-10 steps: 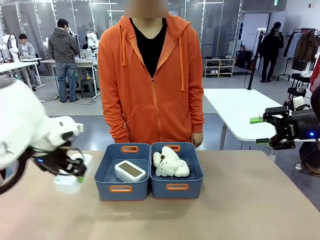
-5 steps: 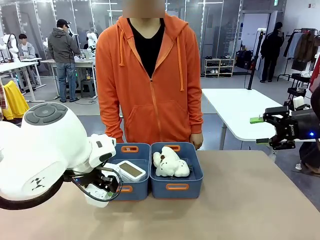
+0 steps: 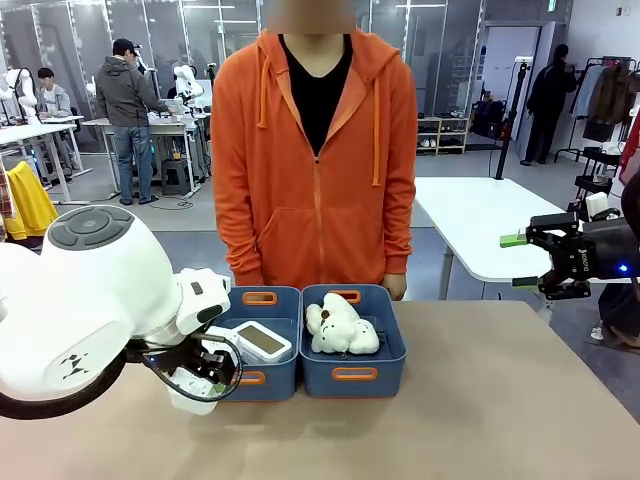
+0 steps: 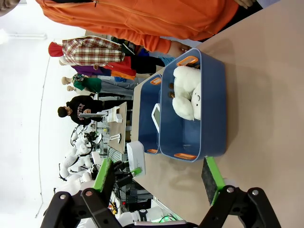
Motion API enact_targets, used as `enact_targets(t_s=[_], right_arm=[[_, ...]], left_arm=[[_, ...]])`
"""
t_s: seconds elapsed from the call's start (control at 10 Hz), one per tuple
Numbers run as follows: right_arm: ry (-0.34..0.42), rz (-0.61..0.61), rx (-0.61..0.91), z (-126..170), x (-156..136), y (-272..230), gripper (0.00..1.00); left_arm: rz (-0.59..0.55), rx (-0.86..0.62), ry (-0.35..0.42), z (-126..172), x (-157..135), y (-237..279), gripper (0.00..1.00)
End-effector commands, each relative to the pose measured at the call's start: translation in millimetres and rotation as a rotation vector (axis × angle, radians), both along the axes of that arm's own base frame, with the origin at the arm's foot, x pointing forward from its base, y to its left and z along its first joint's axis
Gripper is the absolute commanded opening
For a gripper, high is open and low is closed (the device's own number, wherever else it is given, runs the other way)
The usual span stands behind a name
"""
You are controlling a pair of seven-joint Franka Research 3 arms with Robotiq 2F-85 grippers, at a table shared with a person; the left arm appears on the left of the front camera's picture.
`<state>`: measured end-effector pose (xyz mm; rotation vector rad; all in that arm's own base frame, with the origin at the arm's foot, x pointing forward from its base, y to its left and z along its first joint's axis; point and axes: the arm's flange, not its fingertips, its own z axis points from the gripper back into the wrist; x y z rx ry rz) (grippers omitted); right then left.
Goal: Sort the digital clocks into the basket.
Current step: Pick up the Digital clock from the table and place it into the empty Plastic storage basket.
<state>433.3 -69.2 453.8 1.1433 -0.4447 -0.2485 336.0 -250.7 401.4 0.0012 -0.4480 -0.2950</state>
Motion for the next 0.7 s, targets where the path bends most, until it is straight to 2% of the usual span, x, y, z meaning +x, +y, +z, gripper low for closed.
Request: enact_targets(t_s=[0.0, 0.1, 0.3, 0.4, 0.6], right_arm=[[0.001, -0.003, 0.001, 0, 0, 0, 0.93], [0.001, -0.003, 0.001, 0, 0, 0, 0.93], [0.001, -0.003, 0.001, 0, 0, 0, 0.93], [0.001, -0.003, 0.001, 0, 0, 0, 0.93], [0.001, -0.003, 0.001, 0, 0, 0, 0.93]], left_arm=[[0.000, 0.006, -0.005, 0, -1, -1, 0.48], [0.000, 0.000, 0.000, 0, 0, 0, 0.79], [0.026, 0.036, 0.046, 43, 5, -11, 0.79], [0.049, 0.035, 0.072, 53, 12, -15, 0.79], [0.040, 0.043, 0.085, 52, 37, -30, 0.79]])
